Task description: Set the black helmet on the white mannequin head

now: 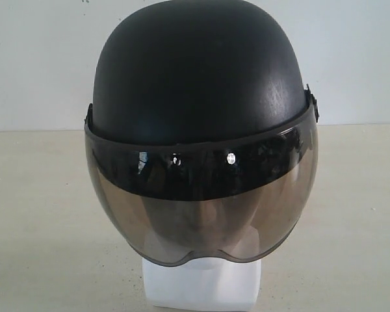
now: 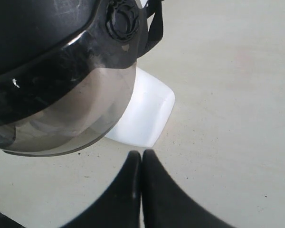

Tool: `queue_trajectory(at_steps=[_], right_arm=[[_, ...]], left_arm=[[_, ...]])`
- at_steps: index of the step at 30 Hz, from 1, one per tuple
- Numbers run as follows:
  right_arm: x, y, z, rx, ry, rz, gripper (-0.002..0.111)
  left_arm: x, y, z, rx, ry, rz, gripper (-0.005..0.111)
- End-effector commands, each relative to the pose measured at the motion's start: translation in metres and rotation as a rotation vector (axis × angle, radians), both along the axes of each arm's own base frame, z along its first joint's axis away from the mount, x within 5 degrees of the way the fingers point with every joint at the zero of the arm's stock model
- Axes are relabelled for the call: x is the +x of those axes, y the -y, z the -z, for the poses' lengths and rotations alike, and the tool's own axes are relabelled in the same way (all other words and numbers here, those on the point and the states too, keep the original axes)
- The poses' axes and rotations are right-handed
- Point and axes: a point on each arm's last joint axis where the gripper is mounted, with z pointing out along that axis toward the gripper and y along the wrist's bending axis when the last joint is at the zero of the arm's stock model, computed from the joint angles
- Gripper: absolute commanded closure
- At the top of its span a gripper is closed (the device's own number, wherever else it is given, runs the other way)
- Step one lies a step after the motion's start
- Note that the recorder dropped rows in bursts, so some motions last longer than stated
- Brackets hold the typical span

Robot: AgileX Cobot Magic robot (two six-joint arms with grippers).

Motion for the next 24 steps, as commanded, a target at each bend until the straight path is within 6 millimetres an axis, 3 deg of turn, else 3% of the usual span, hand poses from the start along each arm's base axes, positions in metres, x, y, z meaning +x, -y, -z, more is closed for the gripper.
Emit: queue_trajectory(at_steps=[1,5,8,13,18,24], right_arm=[[-0.002,0.001,-0.001,0.0,0.01,-0.001,0.108],[-0.002,0.001,-0.001,0.0,0.011,-0.001,0.108],[-0.002,0.001,-0.001,0.0,0.011,-0.001,0.108],[-0.002,0.001,-0.001,0.0,0.011,-0.001,0.108],[-0.002,0.001,-0.001,0.0,0.011,-0.001,0.108],[-0.002,0.001,-0.001,0.0,0.011,-0.001,0.108]], left_arm=[[-0.002,0.0,0.0,-0.01,-0.005,-0.004,0.102],[-0.006,-0.002,0.0,0.048,0.044,0.008,0.102],[-0.012,-0.011,-0.002,0.209,0.132,-0.034,0.102],[-0.031,-0.045,0.0,0.454,0.06,-0.366,0.102],[-0.054,-0.079,0.002,0.522,0.009,-0.81,0.102],[-0.078,-0.086,0.028,0.485,-0.017,-0.943,0.102]])
